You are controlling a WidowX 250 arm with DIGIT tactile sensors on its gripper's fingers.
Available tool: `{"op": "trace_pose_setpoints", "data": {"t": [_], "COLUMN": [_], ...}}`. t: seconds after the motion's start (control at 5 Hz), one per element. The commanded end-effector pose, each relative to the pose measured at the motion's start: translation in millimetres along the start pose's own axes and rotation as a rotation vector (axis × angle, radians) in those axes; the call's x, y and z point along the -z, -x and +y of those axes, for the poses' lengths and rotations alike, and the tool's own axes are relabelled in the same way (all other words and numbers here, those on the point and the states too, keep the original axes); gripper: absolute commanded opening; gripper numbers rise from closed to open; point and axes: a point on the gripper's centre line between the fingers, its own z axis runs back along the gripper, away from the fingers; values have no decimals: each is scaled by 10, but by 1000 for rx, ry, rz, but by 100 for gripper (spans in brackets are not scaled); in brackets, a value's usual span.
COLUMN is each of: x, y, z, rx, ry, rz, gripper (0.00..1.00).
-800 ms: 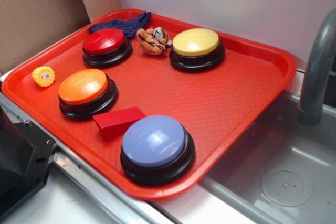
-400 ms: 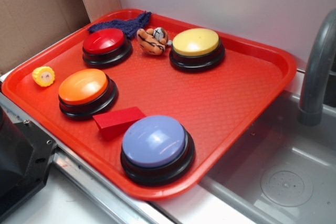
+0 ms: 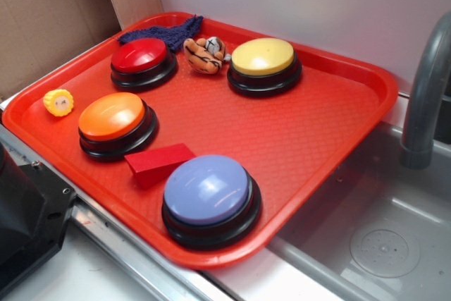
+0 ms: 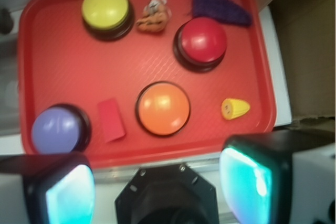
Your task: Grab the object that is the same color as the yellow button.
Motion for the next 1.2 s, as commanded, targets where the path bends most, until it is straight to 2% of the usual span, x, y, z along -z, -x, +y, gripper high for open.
{"op": "trace_pose_setpoints", "data": {"t": [0.0, 0.2, 0.6, 0.8, 1.0], "x": [151, 280, 557, 828, 1024], "y": [-22, 121, 335, 258, 145], "z": [446, 702, 820, 825, 849], "rx": [-95, -242, -545, -776, -919], "ry": [-41, -48, -112, -153, -190], "rz": [-18, -79, -187, -224, -230], "gripper": [100, 100, 100, 100, 100]}}
